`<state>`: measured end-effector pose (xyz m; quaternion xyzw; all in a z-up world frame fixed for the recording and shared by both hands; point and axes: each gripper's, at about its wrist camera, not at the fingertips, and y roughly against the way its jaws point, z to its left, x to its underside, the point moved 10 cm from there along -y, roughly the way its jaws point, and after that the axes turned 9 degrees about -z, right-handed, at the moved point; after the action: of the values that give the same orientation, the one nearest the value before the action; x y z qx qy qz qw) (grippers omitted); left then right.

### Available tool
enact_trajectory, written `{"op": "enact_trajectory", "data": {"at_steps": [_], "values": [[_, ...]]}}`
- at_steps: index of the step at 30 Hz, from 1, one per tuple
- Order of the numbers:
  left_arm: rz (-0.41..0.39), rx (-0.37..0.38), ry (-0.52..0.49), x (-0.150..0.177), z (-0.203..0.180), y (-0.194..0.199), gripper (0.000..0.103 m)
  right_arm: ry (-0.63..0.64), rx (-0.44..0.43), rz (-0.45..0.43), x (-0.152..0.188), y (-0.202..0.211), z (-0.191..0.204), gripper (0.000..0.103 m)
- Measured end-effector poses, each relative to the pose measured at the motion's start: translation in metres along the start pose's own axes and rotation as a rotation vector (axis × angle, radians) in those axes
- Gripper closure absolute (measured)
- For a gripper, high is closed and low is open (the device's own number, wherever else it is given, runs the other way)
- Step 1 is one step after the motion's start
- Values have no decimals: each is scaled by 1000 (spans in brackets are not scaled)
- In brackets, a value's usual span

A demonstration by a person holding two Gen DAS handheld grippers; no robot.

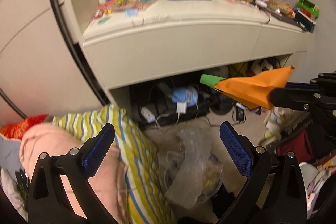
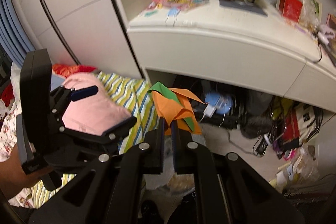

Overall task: Collect trash
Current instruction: 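Carry the held orange paper with the right tool down over the bin, then open the right tool to drop the paper into the bin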

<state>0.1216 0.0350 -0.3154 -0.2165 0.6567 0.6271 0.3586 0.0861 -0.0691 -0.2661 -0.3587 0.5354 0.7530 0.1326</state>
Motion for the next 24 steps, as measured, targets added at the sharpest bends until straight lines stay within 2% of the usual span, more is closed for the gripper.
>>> {"op": "enact_trajectory", "data": {"at_steps": [7, 16, 24], "values": [[84, -17, -15, 68, 2, -17, 6, 15, -30, 93, 63, -32, 3, 95], [238, -24, 14, 172, -1, -53, 6, 20, -91, 210, 158, -101, 3, 95], [294, -27, 27, 225, -16, -93, 6, 22, -90, 281, 215, -150, -2, 95]]}}
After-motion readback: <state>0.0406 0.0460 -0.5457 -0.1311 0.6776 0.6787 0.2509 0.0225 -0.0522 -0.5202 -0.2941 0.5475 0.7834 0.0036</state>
